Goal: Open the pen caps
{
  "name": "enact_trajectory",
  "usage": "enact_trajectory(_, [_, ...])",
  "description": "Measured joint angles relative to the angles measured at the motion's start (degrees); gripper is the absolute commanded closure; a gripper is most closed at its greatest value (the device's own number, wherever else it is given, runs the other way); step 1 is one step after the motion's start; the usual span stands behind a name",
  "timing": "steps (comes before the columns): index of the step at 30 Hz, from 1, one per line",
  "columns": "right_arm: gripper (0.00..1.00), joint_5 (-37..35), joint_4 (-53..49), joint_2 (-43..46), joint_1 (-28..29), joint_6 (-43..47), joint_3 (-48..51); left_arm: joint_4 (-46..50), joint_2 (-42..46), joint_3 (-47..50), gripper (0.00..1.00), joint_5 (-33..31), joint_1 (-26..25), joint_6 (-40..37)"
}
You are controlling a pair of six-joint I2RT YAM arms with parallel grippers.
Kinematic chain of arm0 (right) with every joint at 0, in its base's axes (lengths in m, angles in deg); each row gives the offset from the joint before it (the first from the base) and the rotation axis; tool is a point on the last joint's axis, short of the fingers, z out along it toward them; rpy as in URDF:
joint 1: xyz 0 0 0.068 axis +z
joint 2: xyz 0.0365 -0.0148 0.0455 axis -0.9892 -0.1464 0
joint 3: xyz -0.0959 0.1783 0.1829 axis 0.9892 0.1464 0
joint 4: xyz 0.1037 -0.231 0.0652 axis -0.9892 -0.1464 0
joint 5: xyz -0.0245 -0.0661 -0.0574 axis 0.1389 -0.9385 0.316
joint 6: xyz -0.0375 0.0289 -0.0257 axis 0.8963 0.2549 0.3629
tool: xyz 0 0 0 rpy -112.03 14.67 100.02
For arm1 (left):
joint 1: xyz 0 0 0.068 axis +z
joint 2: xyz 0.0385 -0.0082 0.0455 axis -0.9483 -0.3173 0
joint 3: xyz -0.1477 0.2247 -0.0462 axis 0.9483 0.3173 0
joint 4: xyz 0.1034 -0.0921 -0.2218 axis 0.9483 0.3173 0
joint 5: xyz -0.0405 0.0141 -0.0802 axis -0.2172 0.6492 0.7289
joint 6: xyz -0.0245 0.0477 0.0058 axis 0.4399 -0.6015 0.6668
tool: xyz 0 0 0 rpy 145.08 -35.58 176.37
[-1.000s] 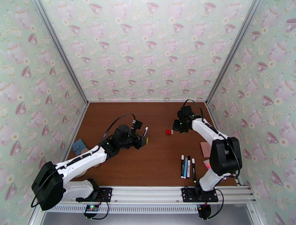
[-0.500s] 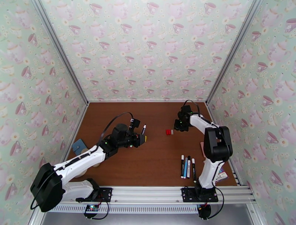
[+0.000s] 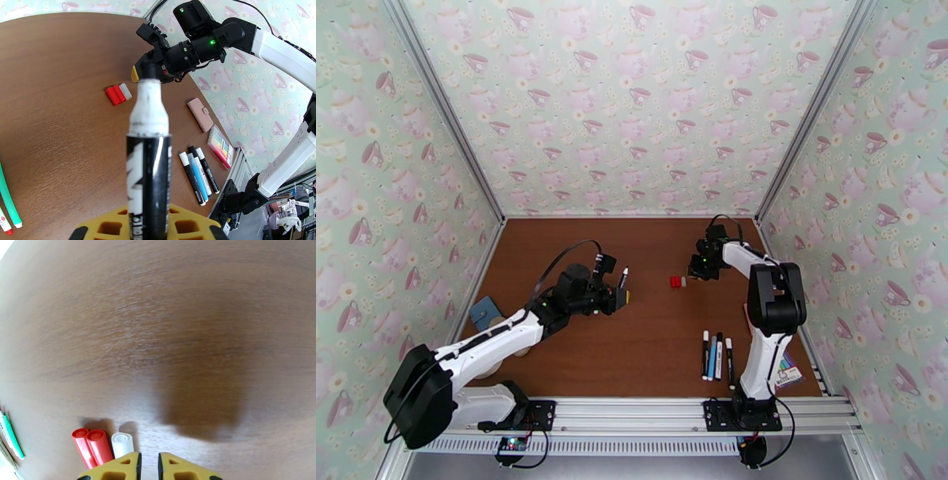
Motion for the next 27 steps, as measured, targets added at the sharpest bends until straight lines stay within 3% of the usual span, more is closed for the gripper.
enact_trajectory(27, [0.68,0.72,1.42,0.72,0.0,-1.33,1.86,0.28,-0.04,0.0,0.94,-1.07,-0.76,0.07])
